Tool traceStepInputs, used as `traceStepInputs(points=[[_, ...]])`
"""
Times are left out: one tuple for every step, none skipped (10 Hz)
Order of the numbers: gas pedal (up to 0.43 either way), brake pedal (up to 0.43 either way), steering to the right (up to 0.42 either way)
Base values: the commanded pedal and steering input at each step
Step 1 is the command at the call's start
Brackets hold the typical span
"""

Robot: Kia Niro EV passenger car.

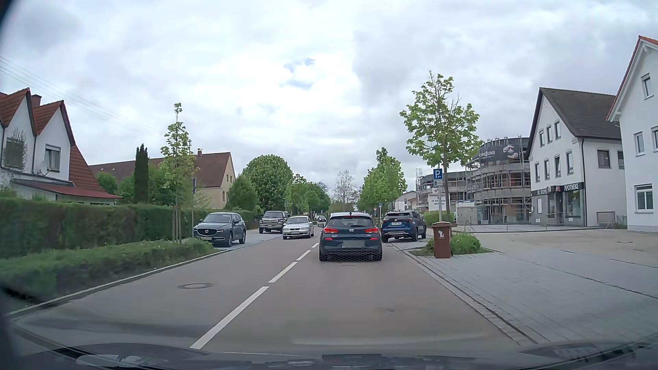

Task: Follow the waypoints while adhering to traffic rules and regulations

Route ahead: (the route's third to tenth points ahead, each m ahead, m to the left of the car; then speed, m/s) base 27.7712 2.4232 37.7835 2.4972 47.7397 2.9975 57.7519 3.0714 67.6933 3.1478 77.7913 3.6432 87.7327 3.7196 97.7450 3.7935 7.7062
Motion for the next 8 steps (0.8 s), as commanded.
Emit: traceStepInputs(points=[[0.047,0.006,0.0],[0.098,0.006,-0.001],[0.118,0.012,-0.002],[0.138,0.006,-0.006],[0.15,0.006,-0.01],[0.177,0.006,-0.014],[0.209,0.012,-0.017],[0.22,0.012,-0.02]])
